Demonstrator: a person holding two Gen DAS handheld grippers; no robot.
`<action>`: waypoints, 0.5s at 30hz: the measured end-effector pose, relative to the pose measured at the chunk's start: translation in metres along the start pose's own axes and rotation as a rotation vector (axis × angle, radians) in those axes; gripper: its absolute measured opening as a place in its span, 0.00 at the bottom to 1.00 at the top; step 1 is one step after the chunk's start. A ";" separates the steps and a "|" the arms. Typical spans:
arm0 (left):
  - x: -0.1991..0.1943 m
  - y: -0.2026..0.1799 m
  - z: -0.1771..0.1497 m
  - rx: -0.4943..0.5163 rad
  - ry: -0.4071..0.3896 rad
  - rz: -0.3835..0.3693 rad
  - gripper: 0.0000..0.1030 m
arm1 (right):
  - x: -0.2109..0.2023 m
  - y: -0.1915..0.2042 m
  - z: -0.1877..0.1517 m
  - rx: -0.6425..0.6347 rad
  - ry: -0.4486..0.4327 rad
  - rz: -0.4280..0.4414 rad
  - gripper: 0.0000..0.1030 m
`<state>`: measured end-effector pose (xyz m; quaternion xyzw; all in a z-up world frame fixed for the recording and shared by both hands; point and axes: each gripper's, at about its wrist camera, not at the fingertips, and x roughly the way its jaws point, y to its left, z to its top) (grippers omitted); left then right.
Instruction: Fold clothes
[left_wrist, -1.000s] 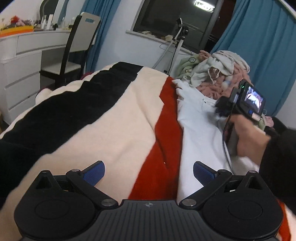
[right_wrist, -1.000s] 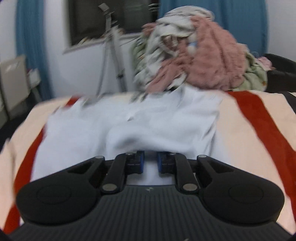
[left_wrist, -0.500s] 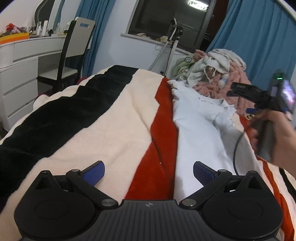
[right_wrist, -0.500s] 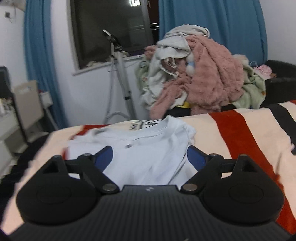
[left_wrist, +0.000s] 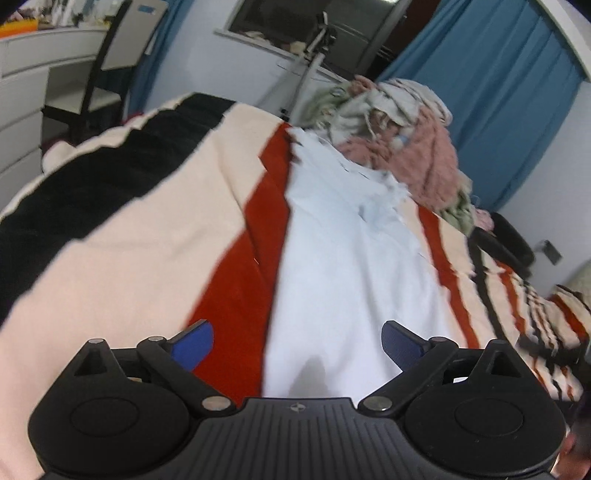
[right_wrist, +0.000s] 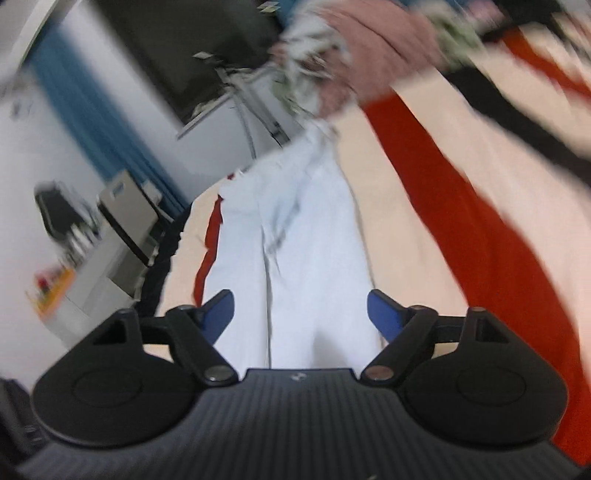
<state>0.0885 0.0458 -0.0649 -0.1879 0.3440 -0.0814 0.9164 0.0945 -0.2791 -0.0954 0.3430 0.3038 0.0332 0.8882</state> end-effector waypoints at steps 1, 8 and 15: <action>-0.003 -0.001 -0.004 0.004 0.007 0.003 0.94 | -0.005 -0.012 -0.009 0.055 0.031 -0.002 0.77; 0.004 0.013 -0.027 -0.103 0.165 0.017 0.71 | 0.000 -0.043 -0.036 0.225 0.154 -0.046 0.60; -0.007 0.018 -0.046 -0.143 0.268 0.017 0.34 | 0.001 -0.051 -0.049 0.235 0.211 -0.049 0.58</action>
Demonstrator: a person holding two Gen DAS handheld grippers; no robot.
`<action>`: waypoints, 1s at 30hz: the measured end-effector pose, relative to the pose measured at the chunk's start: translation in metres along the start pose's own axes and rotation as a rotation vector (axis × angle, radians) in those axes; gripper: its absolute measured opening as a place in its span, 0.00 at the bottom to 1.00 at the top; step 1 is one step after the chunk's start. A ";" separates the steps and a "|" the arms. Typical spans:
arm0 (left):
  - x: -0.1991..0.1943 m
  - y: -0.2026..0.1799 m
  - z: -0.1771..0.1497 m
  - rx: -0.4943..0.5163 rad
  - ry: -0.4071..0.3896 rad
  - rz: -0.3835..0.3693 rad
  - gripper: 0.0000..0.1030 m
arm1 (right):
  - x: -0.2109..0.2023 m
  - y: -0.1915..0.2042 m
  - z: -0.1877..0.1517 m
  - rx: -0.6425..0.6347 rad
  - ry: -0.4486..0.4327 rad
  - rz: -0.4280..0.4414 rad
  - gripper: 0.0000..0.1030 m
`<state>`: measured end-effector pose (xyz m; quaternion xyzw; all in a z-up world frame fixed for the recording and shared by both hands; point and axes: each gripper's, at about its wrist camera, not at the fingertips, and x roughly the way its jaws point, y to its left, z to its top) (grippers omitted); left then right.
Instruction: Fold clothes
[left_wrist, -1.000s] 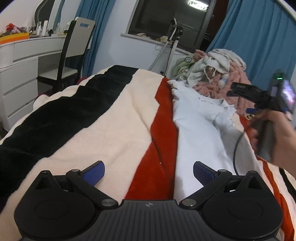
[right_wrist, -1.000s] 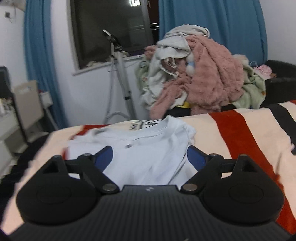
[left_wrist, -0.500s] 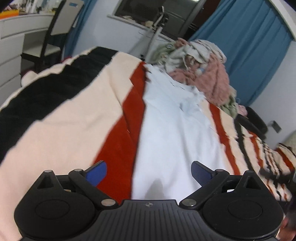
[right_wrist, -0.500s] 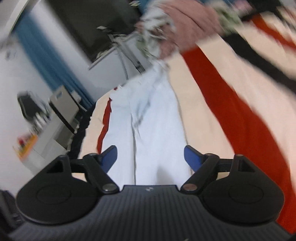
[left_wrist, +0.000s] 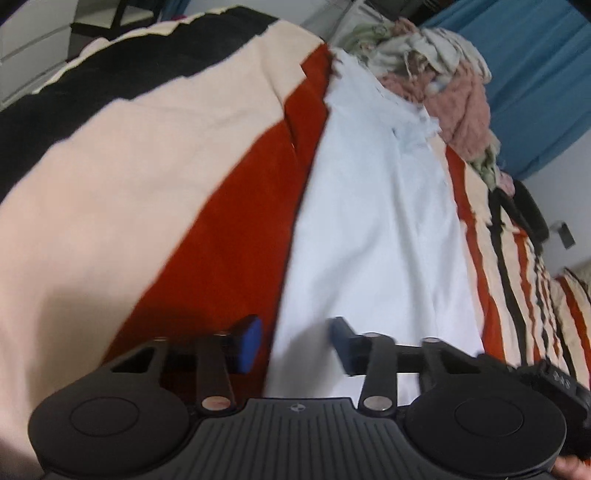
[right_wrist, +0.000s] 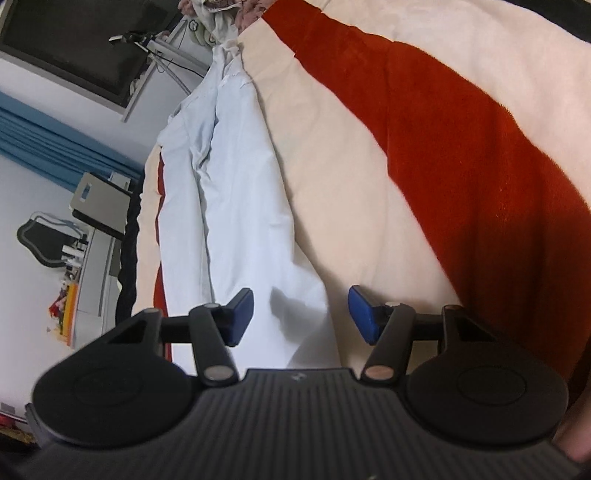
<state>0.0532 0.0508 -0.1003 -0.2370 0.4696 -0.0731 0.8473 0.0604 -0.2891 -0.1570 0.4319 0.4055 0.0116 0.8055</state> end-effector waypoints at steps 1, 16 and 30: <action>-0.002 0.000 -0.004 -0.001 0.023 -0.012 0.28 | -0.003 -0.003 -0.002 0.006 0.009 0.007 0.58; -0.041 0.028 -0.030 -0.145 0.044 -0.086 0.26 | -0.021 -0.001 -0.038 0.001 0.112 0.012 0.19; -0.015 0.020 -0.030 -0.124 0.162 -0.128 0.17 | -0.015 0.021 -0.057 -0.177 0.115 -0.097 0.21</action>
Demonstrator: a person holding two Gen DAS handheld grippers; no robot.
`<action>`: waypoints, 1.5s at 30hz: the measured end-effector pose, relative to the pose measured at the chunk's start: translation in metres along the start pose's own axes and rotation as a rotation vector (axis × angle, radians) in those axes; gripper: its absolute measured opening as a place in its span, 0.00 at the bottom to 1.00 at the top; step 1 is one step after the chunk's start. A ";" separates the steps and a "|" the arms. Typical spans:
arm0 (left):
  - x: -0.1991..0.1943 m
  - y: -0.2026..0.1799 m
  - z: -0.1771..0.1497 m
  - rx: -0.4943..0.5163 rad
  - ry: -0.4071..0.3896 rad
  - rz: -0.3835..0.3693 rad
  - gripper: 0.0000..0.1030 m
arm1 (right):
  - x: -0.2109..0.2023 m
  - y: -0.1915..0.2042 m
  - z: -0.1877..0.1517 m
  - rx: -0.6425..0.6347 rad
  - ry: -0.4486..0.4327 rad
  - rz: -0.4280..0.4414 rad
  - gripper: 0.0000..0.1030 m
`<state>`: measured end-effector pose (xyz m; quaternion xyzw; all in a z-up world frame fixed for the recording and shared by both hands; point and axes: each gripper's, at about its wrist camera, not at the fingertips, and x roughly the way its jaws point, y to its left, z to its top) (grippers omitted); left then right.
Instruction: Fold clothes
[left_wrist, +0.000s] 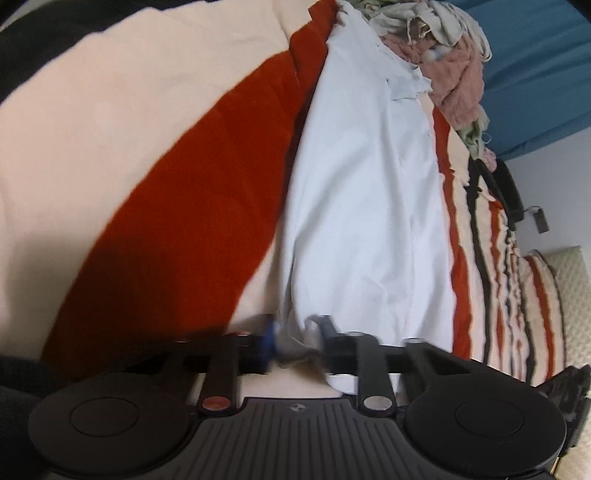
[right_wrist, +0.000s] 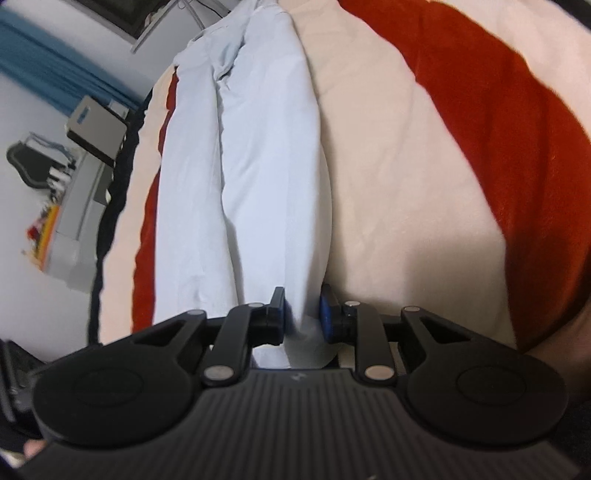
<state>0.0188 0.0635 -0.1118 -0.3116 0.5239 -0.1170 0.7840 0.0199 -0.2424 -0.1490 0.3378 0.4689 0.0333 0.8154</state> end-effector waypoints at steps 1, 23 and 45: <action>-0.003 0.003 -0.001 -0.016 -0.004 -0.023 0.14 | -0.003 -0.001 -0.002 0.008 -0.001 -0.004 0.21; -0.142 -0.044 -0.006 -0.088 -0.243 -0.342 0.06 | -0.182 0.018 0.031 -0.058 -0.366 0.278 0.07; -0.046 -0.085 0.140 0.070 -0.412 -0.078 0.06 | -0.039 0.033 0.146 0.067 -0.391 0.183 0.07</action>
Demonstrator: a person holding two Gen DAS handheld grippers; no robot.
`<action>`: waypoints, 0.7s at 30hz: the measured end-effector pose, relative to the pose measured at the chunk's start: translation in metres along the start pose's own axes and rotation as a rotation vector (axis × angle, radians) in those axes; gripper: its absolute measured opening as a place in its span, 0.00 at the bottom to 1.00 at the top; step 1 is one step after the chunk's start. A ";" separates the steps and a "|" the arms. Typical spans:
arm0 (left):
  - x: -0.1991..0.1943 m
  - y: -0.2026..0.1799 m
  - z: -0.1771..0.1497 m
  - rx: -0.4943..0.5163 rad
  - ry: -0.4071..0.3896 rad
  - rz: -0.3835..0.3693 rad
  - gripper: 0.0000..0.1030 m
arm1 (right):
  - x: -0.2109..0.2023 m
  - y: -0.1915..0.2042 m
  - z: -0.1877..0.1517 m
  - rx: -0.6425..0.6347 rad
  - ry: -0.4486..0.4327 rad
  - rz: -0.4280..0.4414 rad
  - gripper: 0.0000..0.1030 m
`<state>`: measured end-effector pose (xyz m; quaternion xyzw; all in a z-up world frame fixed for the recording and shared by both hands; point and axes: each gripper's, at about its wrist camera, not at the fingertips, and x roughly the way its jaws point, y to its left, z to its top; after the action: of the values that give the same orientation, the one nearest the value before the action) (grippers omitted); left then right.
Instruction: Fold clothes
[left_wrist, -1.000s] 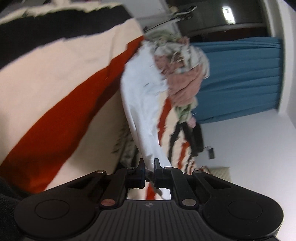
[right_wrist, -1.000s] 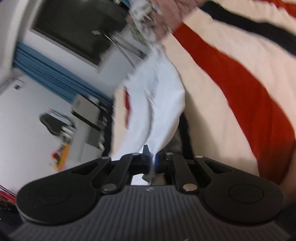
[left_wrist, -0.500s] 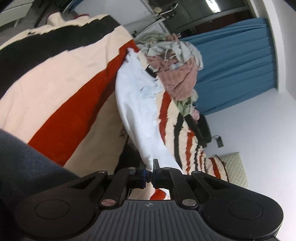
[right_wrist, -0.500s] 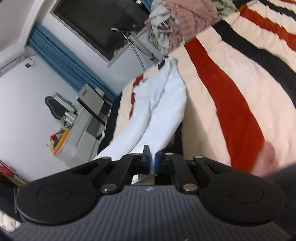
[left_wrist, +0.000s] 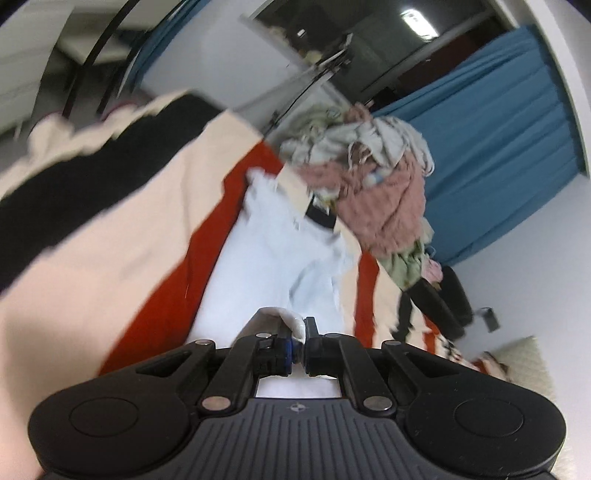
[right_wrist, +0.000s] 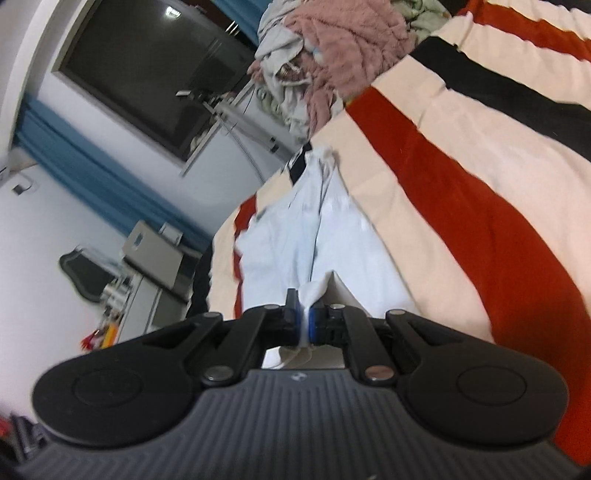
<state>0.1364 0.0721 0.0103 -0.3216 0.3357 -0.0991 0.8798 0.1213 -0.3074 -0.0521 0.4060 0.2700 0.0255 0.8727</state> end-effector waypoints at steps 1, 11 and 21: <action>0.011 -0.005 0.005 0.033 -0.023 0.011 0.06 | 0.013 -0.001 0.004 -0.016 -0.013 -0.001 0.07; 0.129 -0.008 0.007 0.344 -0.143 0.114 0.06 | 0.119 -0.017 0.024 -0.283 -0.100 -0.019 0.08; 0.190 0.017 -0.008 0.440 -0.031 0.170 0.08 | 0.163 -0.027 0.016 -0.396 -0.018 -0.134 0.08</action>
<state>0.2739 0.0069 -0.1050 -0.0943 0.3181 -0.0904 0.9390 0.2639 -0.2934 -0.1362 0.2079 0.2783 0.0162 0.9376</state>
